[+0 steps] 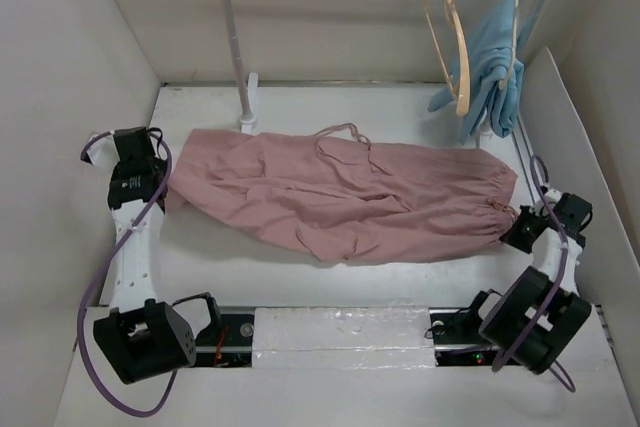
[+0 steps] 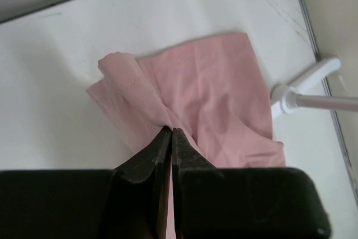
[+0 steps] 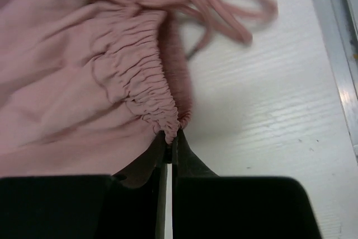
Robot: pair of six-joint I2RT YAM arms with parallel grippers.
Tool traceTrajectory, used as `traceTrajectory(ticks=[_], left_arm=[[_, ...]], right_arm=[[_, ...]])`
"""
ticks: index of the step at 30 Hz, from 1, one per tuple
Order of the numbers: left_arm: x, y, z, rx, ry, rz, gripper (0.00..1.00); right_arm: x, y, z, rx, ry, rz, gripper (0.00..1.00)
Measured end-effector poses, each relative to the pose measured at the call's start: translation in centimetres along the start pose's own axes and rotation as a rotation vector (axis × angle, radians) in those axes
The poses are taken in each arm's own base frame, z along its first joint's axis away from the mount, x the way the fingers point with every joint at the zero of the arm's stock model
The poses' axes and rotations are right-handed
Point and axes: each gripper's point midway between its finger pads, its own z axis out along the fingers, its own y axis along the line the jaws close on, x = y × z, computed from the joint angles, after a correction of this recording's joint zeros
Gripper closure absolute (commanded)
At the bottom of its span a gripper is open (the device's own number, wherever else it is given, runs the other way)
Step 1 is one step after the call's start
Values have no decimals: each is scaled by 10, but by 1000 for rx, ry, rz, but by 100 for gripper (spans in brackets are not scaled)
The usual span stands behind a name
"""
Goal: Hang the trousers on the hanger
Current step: Flatten out the trousers at the center of the board, then fold the trousers at the center of the board.
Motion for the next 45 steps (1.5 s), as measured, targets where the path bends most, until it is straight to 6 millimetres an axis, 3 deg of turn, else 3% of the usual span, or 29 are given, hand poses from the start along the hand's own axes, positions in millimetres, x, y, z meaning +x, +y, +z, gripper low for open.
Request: traceTrajectory(ticks=[4, 12, 19, 22, 27, 30, 33, 36, 39, 45], left_arm=[[-20, 7, -6, -73, -65, 11, 100], [-65, 25, -33, -226, -224, 53, 100], [-53, 74, -30, -407, -208, 133, 100], [-52, 85, -31, -446, -210, 161, 100], [-48, 87, -24, -460, -202, 185, 100], [-49, 79, -11, -472, -182, 195, 100], [-55, 56, 13, -462, -161, 177, 100], [-59, 32, 40, -458, -138, 166, 100], [-54, 17, 64, -454, -123, 184, 100], [-54, -10, 88, -434, -107, 202, 100]], right_arm=[[-7, 36, -24, -49, 2, -182, 100], [17, 93, -60, -157, 152, -437, 100], [-40, 138, -112, -119, 30, -683, 100], [-36, 138, -117, -100, 27, -719, 100], [9, 116, -110, -85, 175, -725, 100], [-1, 115, -113, -53, 171, -713, 100], [-20, 120, -113, -61, 104, -651, 100], [-36, 108, -96, -62, 82, -521, 100], [-38, 96, -71, -68, 114, -427, 100], [-46, 90, -38, -120, 153, -314, 100]])
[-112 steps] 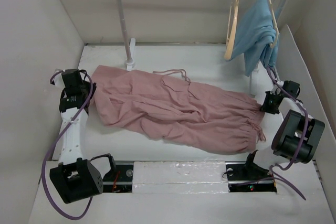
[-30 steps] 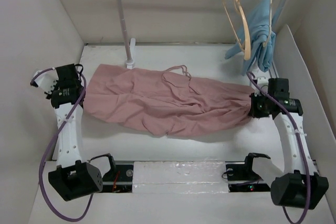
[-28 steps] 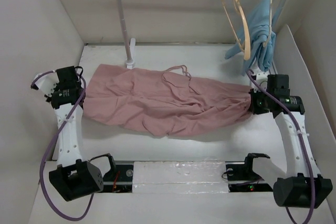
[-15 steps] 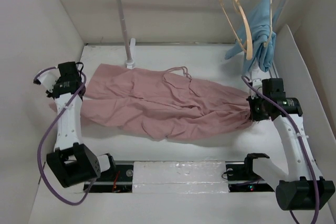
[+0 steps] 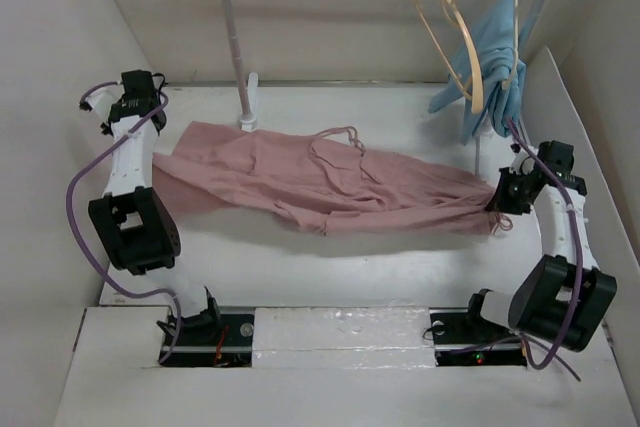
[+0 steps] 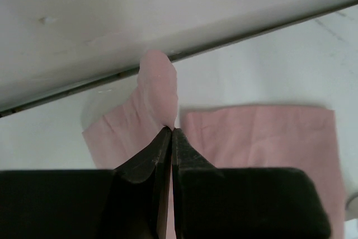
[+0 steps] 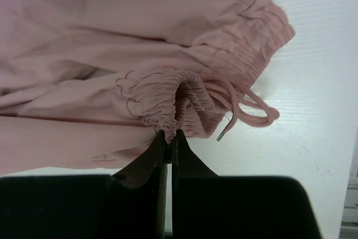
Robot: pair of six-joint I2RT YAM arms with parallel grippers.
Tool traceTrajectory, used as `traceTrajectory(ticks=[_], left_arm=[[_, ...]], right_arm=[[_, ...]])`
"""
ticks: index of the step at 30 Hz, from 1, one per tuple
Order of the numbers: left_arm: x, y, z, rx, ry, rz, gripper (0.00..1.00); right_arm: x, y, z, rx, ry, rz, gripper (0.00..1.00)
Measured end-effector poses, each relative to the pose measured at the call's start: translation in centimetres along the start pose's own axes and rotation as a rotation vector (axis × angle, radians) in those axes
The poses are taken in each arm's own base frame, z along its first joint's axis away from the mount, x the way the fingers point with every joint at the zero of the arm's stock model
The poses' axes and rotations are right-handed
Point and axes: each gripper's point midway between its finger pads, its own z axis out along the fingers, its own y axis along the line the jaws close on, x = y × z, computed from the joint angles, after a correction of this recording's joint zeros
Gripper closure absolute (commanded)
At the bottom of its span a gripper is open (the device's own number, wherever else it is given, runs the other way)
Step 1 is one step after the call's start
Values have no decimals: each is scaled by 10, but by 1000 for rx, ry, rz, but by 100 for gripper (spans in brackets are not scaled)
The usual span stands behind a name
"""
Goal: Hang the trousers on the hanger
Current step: Fold the trousers at the center of the board.
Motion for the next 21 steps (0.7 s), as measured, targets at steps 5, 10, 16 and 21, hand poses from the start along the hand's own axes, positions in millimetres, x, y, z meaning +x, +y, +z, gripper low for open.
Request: traceTrajectory(ticks=[5, 10, 16, 21], left_arm=[[-23, -49, -6, 68, -34, -18, 100], [-30, -96, -11, 136, -61, -17, 100], [-12, -133, 18, 152, -36, 51, 100], [16, -163, 48, 178, 0, 133, 90]], right_arm=[[-16, -12, 22, -37, 6, 76, 100], [-50, -21, 48, -67, 7, 114, 100], [-97, -39, 84, -82, -5, 141, 100], [-127, -54, 118, -90, -4, 163, 81]])
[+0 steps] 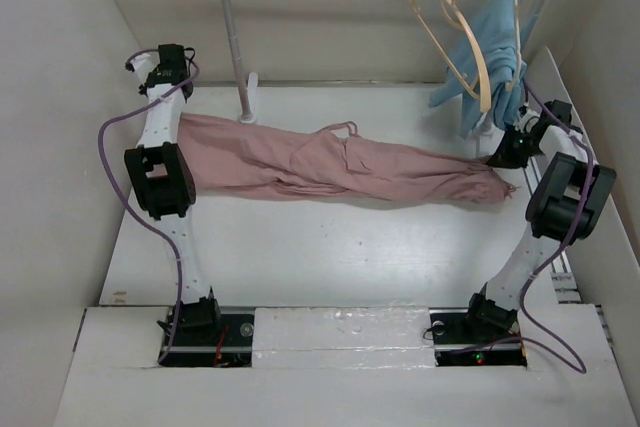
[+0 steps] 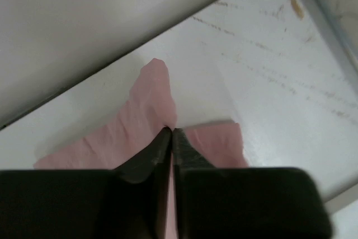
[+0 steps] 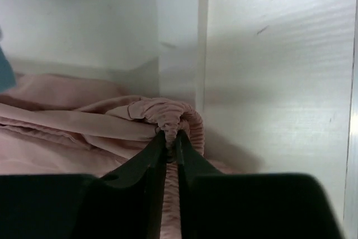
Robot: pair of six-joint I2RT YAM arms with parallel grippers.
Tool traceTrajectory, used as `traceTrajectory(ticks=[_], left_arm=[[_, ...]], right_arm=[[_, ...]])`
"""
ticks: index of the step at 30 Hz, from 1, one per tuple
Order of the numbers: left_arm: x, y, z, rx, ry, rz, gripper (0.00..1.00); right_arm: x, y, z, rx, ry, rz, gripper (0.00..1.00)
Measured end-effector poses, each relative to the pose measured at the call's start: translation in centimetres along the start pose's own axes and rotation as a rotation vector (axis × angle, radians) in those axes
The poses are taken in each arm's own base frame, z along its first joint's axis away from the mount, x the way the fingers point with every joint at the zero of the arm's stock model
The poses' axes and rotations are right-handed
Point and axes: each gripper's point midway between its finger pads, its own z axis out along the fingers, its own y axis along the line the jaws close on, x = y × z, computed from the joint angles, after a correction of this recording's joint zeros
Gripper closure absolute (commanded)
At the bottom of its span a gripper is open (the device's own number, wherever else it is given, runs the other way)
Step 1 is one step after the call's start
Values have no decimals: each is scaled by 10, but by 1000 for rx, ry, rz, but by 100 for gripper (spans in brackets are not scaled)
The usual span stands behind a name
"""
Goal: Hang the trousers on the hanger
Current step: Fold the trousers at the center of the board.
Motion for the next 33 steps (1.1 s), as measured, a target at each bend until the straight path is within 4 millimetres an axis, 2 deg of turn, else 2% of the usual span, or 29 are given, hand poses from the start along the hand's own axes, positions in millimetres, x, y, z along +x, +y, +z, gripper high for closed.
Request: traceTrajectory(ticks=[2, 3, 4, 6, 7, 8, 11, 13, 15, 16, 17, 18, 19, 21, 22, 23, 24, 25, 26, 27, 28, 31, 32, 33], left_arm=[[12, -6, 9, 7, 17, 41, 70], [17, -8, 11, 13, 28, 57, 41], [22, -9, 12, 20, 38, 76, 28], [25, -13, 12, 34, 45, 90, 12], [24, -13, 10, 41, 41, 89, 12], [27, -10, 8, 45, 40, 89, 12], [41, 16, -13, 46, 67, 95, 13], [53, 45, -40, 66, 95, 68, 19], [60, 75, -67, 100, 101, 9, 24], [62, 92, -80, 121, 98, -34, 26], [65, 111, -90, 136, 97, -77, 26], [68, 127, -97, 145, 103, -115, 27], [71, 139, -101, 156, 109, -151, 26], [81, 155, -98, 158, 131, -201, 25], [89, 157, -94, 158, 156, -204, 24], [100, 156, -89, 161, 187, -199, 24], [113, 153, -85, 170, 225, -190, 23], [126, 151, -80, 170, 264, -180, 23], [138, 149, -77, 173, 299, -173, 23], [148, 146, -74, 178, 332, -169, 23], [156, 144, -71, 181, 358, -169, 23], [172, 134, -63, 196, 417, -186, 25], [172, 129, -62, 214, 422, -206, 29], [179, 130, -58, 201, 439, -202, 29]], right_arm=[[-6, -4, 13, -9, 0, 17, 55], [-9, -6, 19, -20, -12, 26, 43], [-11, -8, 23, -30, -22, 34, 20], [-12, -12, 26, -41, -43, 49, 9], [-13, -13, 26, -43, -52, 49, 3], [-14, -14, 24, -43, -62, 47, 2], [-18, -7, 6, -37, -111, 20, 2], [-13, 11, -20, -38, -162, -16, 4], [-9, 39, -50, -51, -234, -75, 12], [-6, 55, -65, -58, -283, -118, 47], [-1, 75, -77, -78, -322, -169, 77], [10, 99, -87, -116, -358, -215, 95], [21, 115, -92, -147, -376, -248, 100], [54, 144, -93, -225, -361, -298, 100], [61, 149, -92, -247, -353, -308, 84], [86, 153, -84, -266, -311, -320, 84], [100, 152, -79, -271, -278, -337, 75], [113, 149, -75, -269, -242, -335, 58], [122, 146, -73, -265, -212, -341, 51], [130, 143, -72, -258, -188, -353, 44], [135, 141, -72, -254, -176, -370, 32], [140, 135, -78, -247, -183, -401, 19], [140, 131, -80, -245, -193, -399, 16], [142, 125, -80, -238, -198, -390, 16]])
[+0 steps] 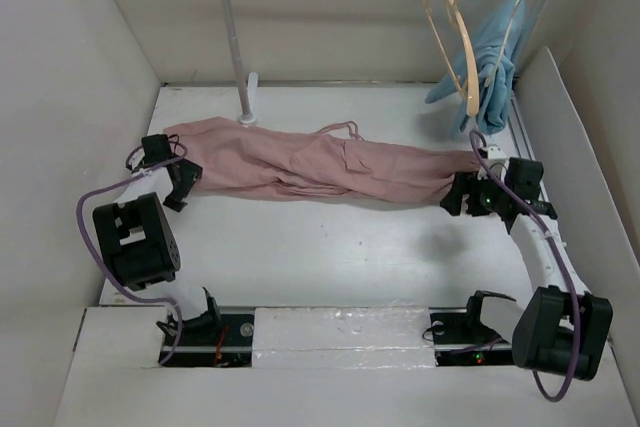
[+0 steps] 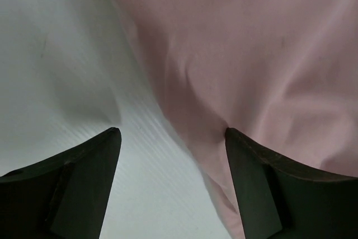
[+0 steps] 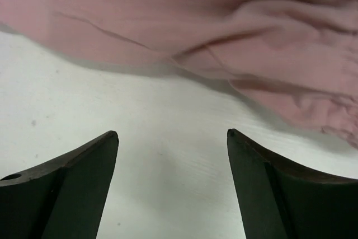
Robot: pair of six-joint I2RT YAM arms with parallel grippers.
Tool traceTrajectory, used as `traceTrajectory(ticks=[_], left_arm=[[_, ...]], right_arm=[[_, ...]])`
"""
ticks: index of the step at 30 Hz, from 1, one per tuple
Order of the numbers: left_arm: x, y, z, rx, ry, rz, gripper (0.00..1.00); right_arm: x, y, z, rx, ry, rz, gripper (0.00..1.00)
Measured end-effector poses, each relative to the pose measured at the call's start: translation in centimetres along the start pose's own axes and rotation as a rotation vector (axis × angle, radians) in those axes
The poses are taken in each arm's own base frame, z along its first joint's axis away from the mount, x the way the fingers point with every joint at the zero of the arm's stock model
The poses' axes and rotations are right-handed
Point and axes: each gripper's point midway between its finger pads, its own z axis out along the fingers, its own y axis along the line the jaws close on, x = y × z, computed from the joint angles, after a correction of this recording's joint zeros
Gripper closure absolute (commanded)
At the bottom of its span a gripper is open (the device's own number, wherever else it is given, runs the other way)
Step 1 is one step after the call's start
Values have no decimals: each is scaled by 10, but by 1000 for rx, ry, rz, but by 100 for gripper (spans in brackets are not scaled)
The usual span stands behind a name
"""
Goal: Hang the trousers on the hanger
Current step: Fold the trousers at the center of the board.
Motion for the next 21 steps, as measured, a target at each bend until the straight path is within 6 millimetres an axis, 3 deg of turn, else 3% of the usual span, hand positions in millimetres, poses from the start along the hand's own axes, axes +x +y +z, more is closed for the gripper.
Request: traceTrajectory(ticks=[4, 8, 10, 11, 15, 18, 21], left_arm=[[9, -1, 20, -10, 36, -39, 45], [3, -11, 28, 20, 20, -67, 70], [2, -12, 31, 19, 15, -69, 78], [1, -12, 32, 19, 12, -69, 88], [-3, -12, 37, 0, 5, -51, 100], [-9, -18, 42, -6, -3, -27, 100], [-14, -21, 45, -16, -13, -6, 100]], right_arm=[[32, -27, 0, 46, 41, 122, 10], [78, -65, 5, 96, 97, 349, 9], [67, -81, 7, 94, 31, 402, 9], [62, -87, 11, 89, 4, 413, 9], [41, -107, 23, 85, -79, 454, 11], [30, -119, 29, 103, -123, 484, 23], [24, -134, 37, 135, -141, 516, 61]])
